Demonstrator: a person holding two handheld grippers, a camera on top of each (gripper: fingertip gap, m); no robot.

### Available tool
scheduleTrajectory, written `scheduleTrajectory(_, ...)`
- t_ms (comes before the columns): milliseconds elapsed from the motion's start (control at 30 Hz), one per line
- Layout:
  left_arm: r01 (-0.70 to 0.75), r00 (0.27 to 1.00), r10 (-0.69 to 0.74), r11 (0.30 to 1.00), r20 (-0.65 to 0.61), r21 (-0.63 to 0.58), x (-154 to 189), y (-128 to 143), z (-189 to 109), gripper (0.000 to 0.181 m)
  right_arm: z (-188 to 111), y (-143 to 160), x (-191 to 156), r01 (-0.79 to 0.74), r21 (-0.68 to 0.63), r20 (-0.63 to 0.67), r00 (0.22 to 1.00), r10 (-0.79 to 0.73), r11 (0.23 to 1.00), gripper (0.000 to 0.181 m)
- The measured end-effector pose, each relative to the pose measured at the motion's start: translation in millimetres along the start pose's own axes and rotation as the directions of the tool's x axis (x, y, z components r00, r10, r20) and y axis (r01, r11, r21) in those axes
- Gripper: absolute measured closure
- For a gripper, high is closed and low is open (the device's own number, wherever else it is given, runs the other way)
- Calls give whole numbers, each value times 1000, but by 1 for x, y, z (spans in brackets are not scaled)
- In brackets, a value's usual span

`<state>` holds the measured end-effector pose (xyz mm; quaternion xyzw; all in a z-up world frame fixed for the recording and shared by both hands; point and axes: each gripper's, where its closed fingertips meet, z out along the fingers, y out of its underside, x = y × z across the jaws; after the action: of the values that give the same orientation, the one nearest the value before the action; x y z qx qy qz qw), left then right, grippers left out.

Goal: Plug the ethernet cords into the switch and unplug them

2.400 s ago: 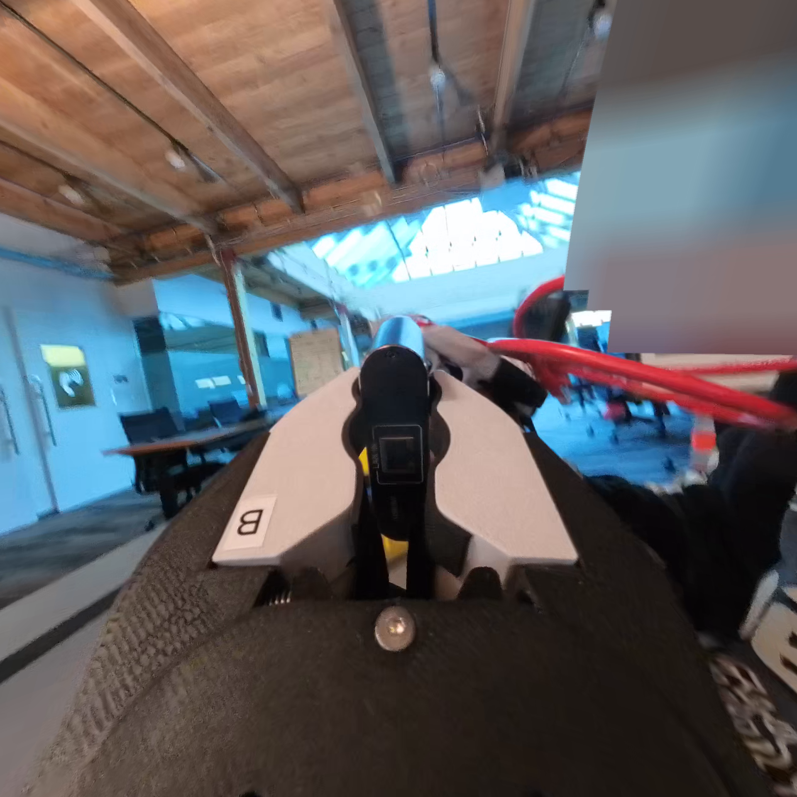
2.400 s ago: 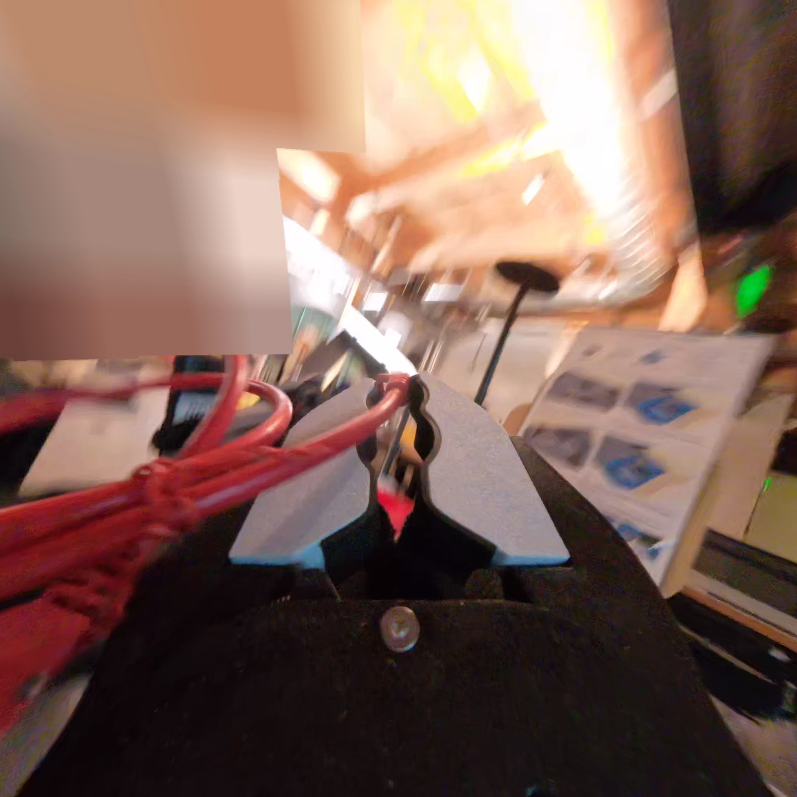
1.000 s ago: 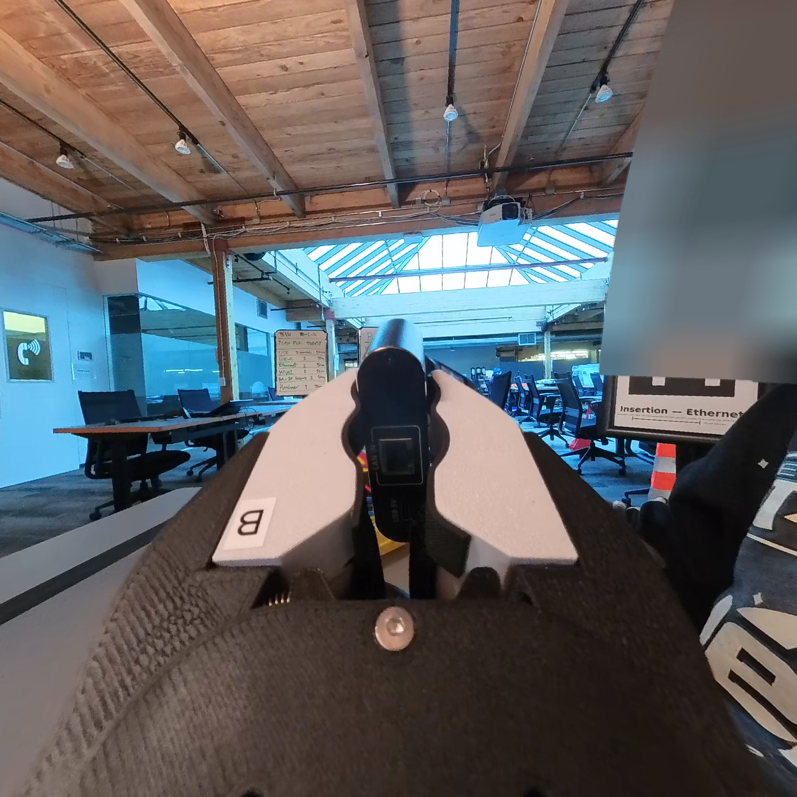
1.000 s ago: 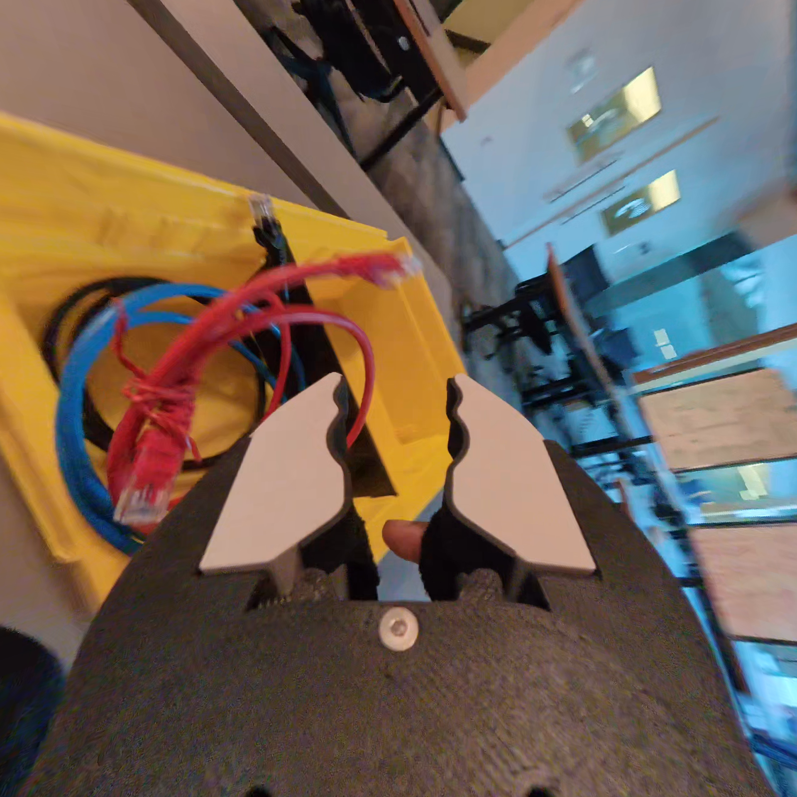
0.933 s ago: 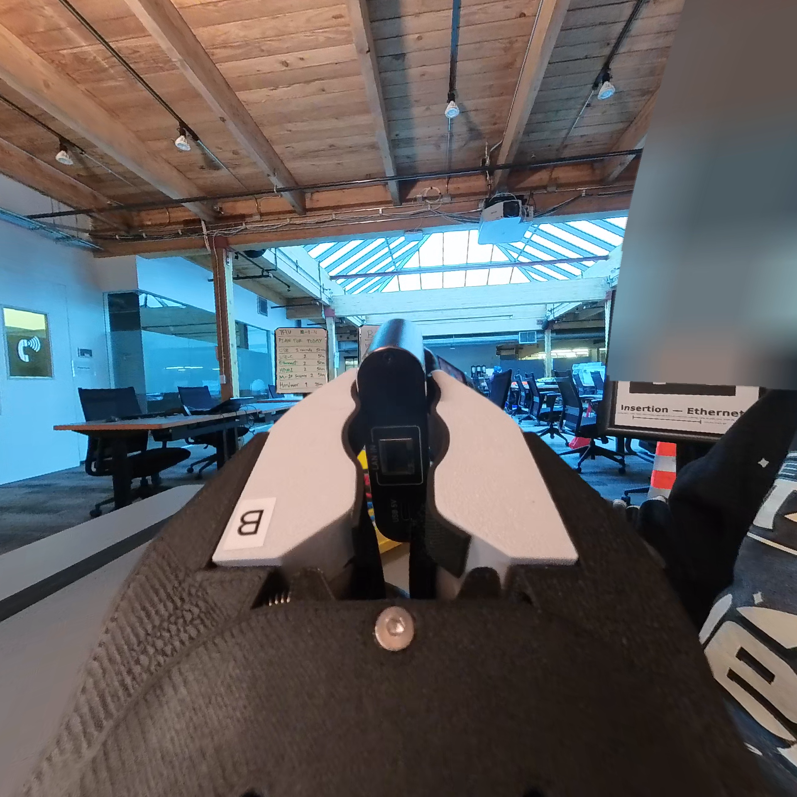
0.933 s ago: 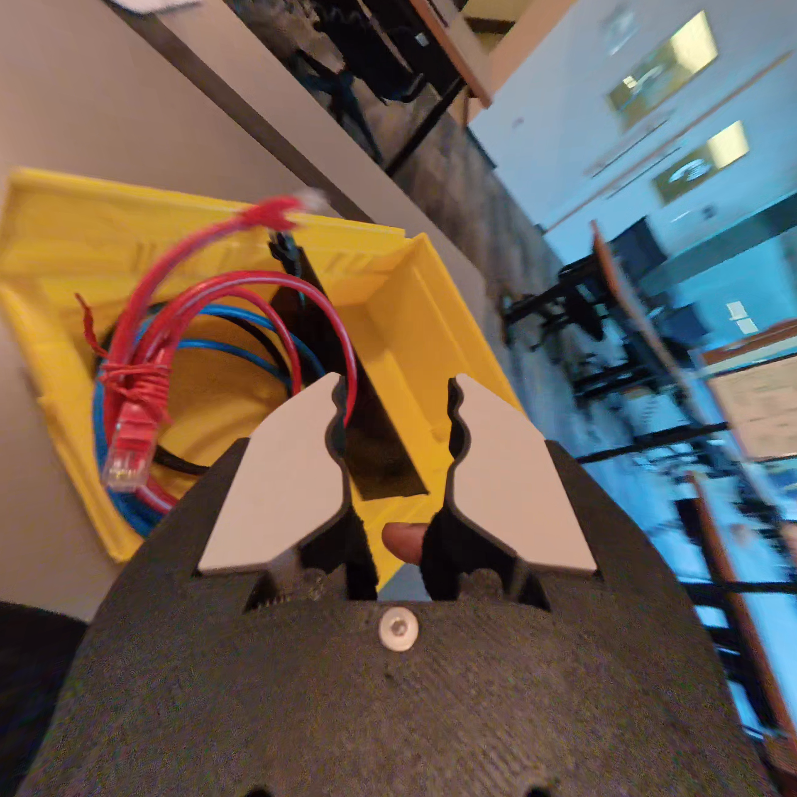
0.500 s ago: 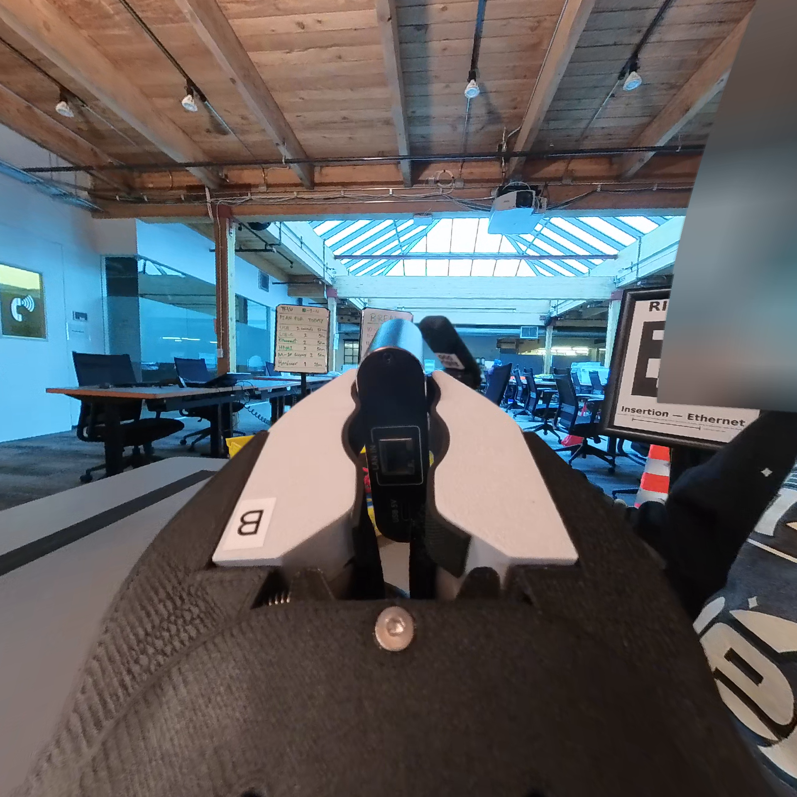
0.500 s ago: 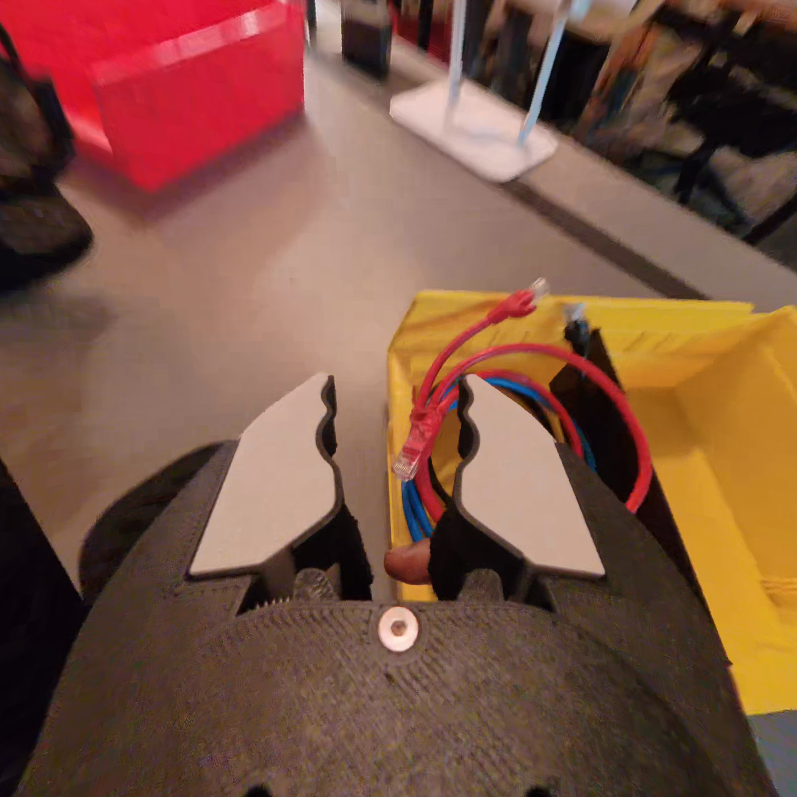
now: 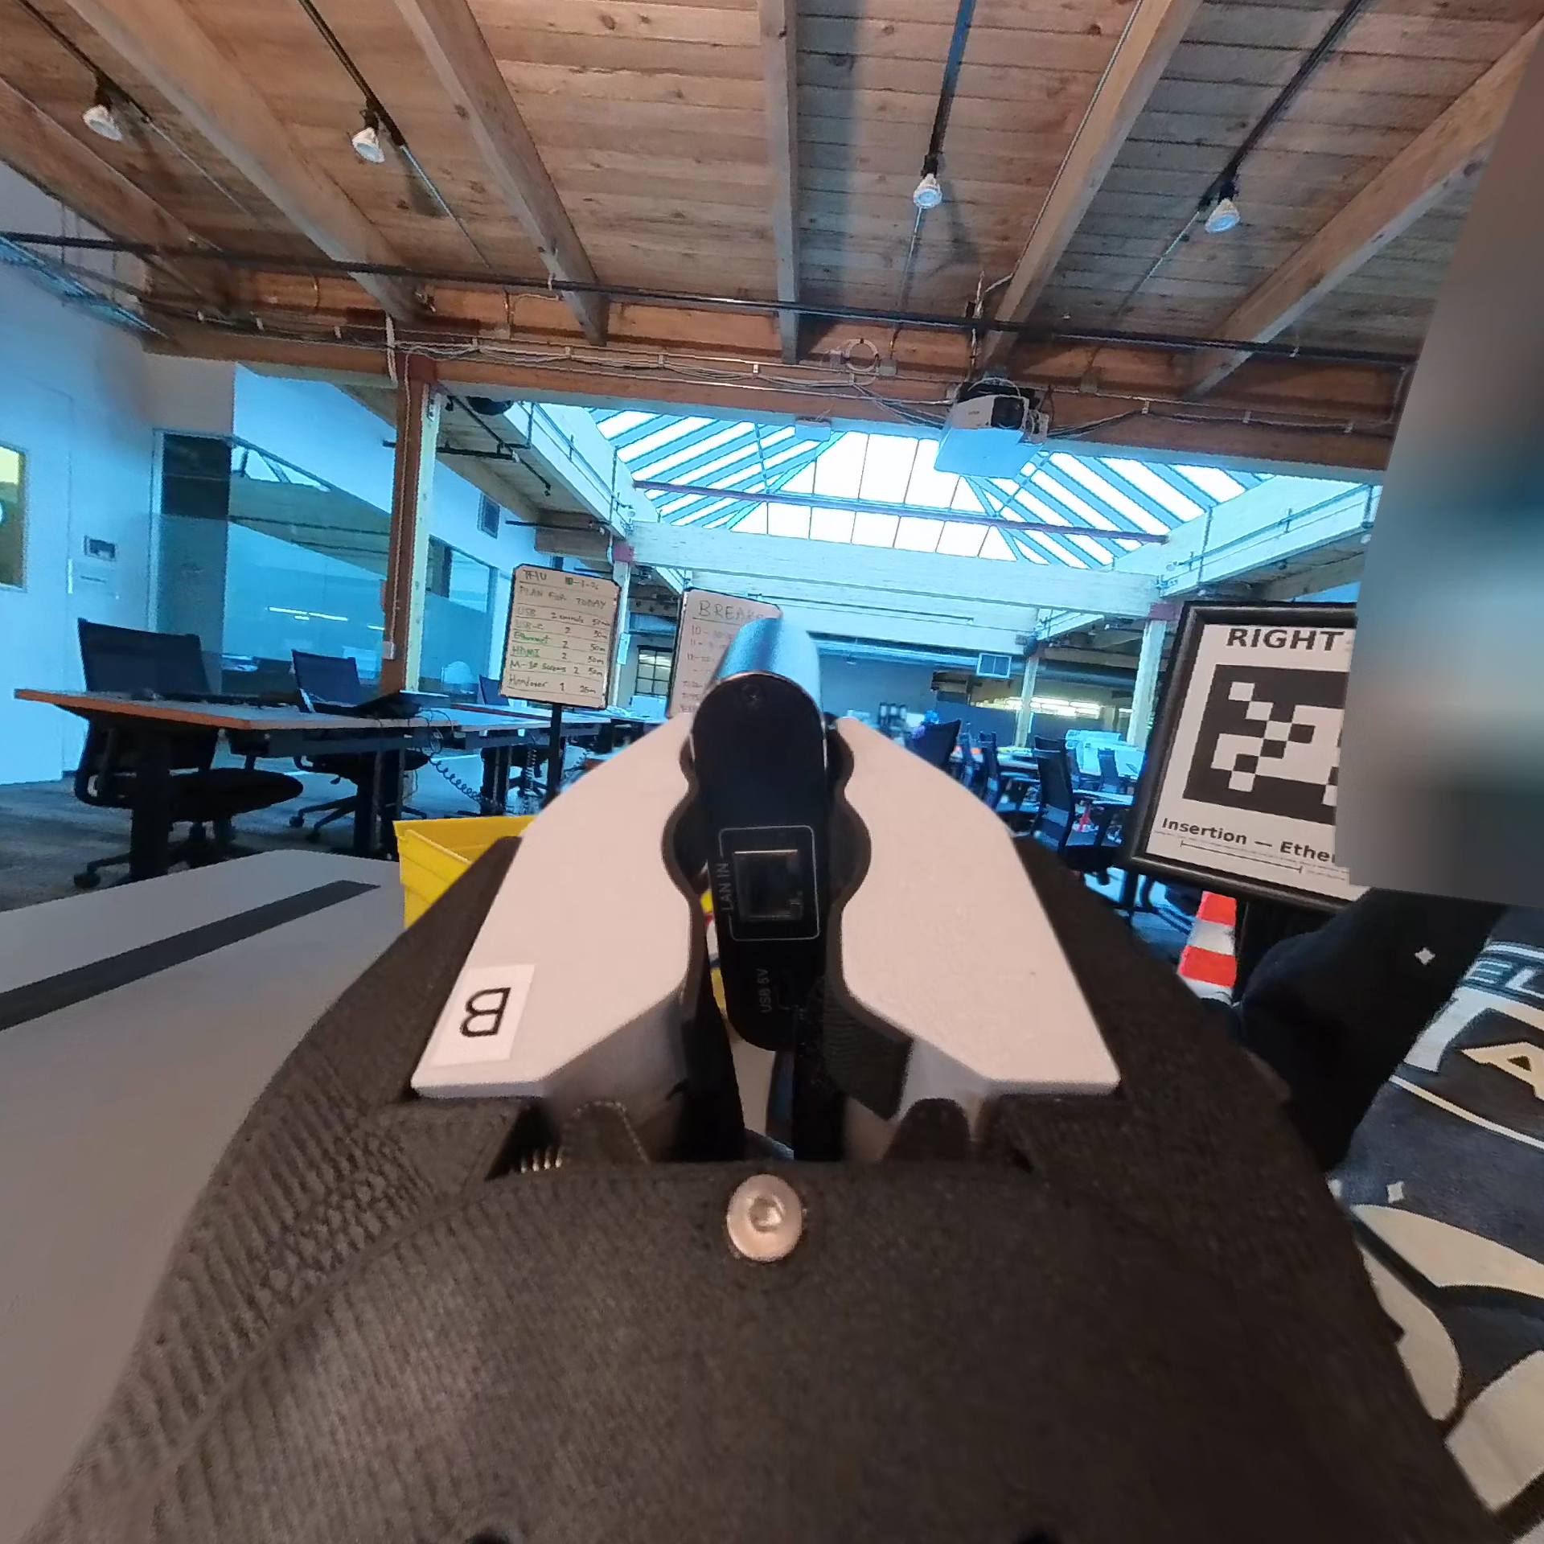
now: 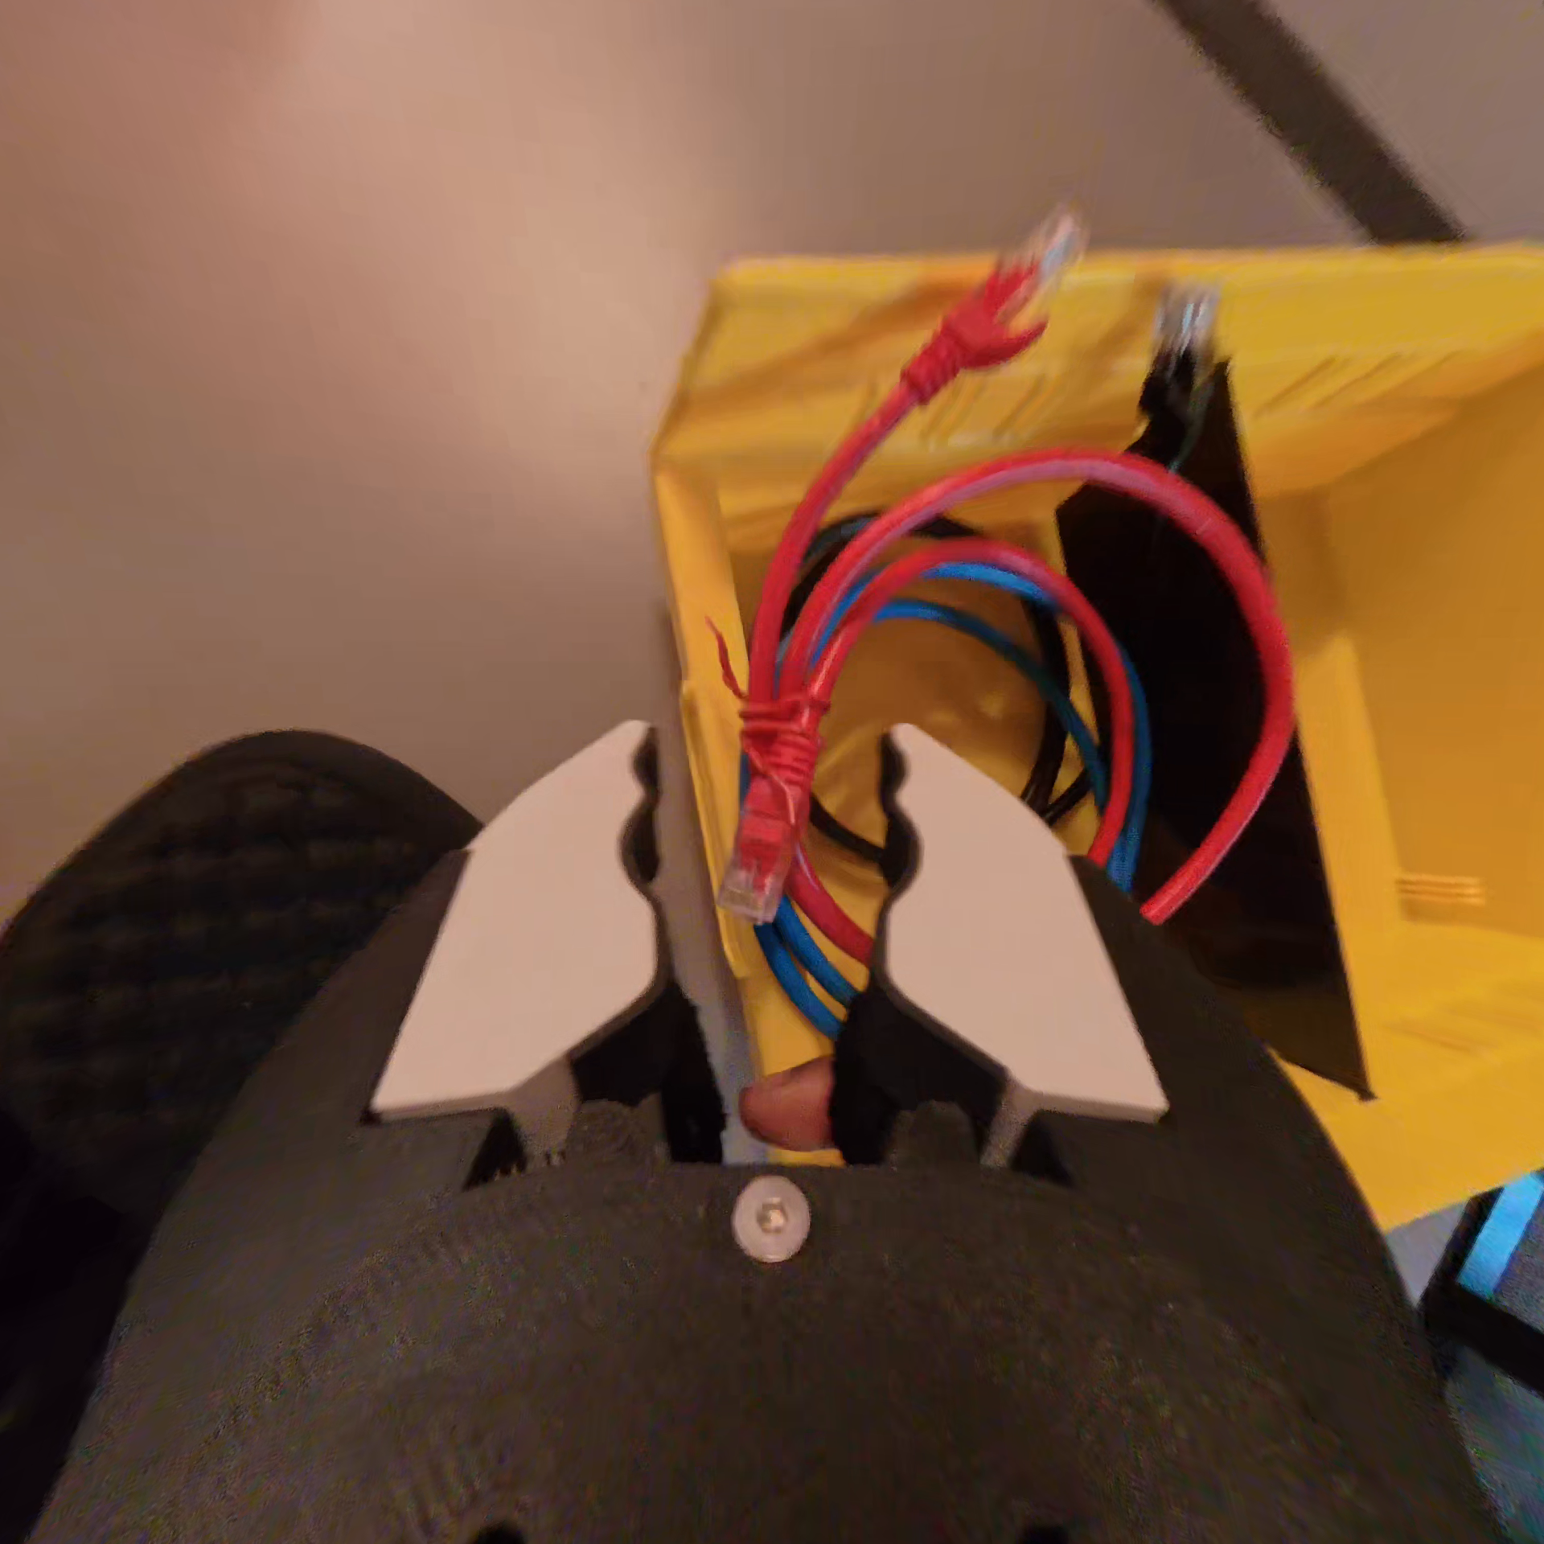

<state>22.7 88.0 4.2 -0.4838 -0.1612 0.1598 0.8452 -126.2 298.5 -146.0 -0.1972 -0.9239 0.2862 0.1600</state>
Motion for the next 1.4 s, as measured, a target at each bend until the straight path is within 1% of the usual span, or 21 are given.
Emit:
scheduleTrajectory(67, 14, 1000, -14, 1000, -10, 5, 1, 0, 0, 156, -13, -28, -11, 41, 128, 4, 999, -42, 991, 105)
scheduleTrajectory(100, 17, 1000, -17, 1000, -19, 3, 2, 0, 0, 156, -23, -50, -26, 72, 243, 38, 996, -83, 967, 99)
scheduleTrajectory(133, 16, 999, -16, 1000, -31, -1, 4, 1, 0, 156, -37, -75, -46, 96, 383, 89, 986, -140, 919, 98)
scheduleTrajectory(167, 10, 999, -10, 1000, -45, -7, 6, 2, 1, 156, -55, -99, -69, 99, 529, 146, 968, -205, 843, 96)
scheduleTrajectory(200, 1, 998, -2, 1000, -64, -17, 10, 3, 2, 156, -75, -121, -92, 71, 662, 198, 944, -265, 747, 97)
scheduleTrajectory(233, -11, 996, 8, 1000, -84, -29, 14, 5, 2, 156, -96, -138, -112, 20, 761, 244, 917, -316, 648, 97)
scheduleTrajectory(267, -29, 995, 24, 999, -102, -45, 18, 7, 3, 156, -112, -149, -130, -36, 820, 289, 888, -358, 571, 102)
scheduleTrajectory(300, -53, 992, 45, 996, -115, -66, 21, 11, 4, 156, -123, -156, -146, -91, 843, 339, 855, -392, 531, 107)
scheduleTrajectory(333, -80, 990, 68, 992, -127, -93, 24, 16, 6, 156, -128, -159, -160, -129, 841, 388, 820, -421, 525, 110)
scheduleTrajectory(367, -108, 986, 91, 987, -141, -120, 27, 21, 7, 156, -127, -160, -173, -143, 829, 426, 787, -447, 540, 115)
scheduleTrajectory(433, -146, 978, 117, 976, -173, -164, 34, 30, 9, 156, -115, -159, -194, -121, 798, 465, 747, -476, 591, 118)
scheduleTrajectory(467, -159, 975, 126, 971, -183, -180, 36, 34, 9, 156, -109, -158, -201, -106, 786, 476, 733, -486, 609, 125)
scheduleTrajectory(567, -187, 970, 144, 957, -197, -220, 38, 43, 10, 156, -102, -161, -212, -135, 766, 521, 703, -484, 628, 141)
scheduleTrajectory(633, -189, 969, 143, 955, -202, -228, 39, 44, 10, 156, -100, -161, -215, -151, 756, 545, 684, -486, 636, 145)
scheduleTrajectory(767, -189, 967, 139, 953, -212, -238, 40, 46, 10, 156, -91, -162, -215, -119, 762, 514, 708, -484, 636, 159)
scheduleTrajectory(967, -170, 974, 130, 961, -188, -216, 37, 44, 12, 154, -94, -166, -212, -65, 802, 428, 756, -495, 594, 159)
scheduleTrajectory(1067, -151, 985, 136, 978, -105, -147, 25, 31, 12, 141, -100, -169, -204, -65, 820, 392, 788, -475, 569, 159)
scheduleTrajectory(1133, -126, 992, 127, 990, 7, -62, 9, 14, 9, 125, -104, -171, -192, -69, 829, 368, 814, -449, 555, 159)
scheduleTrajectory(1167, -119, 991, 119, 993, 65, -10, 1, 4, 6, 122, -106, -171, -185, -68, 832, 354, 829, -433, 550, 159)
scheduleTrajectory(1300, -113, 963, 53, 970, 263, 217, -30, -37, -20, 118, -117, -168, -148, -63, 847, 284, 893, -349, 529, 159)
scheduleTrajectory(1400, -155, 935, 48, 946, 351, 284, -41, -51, -35, 118, -124, -164, -108, -16, 848, 172, 954, -246, 530, 159)
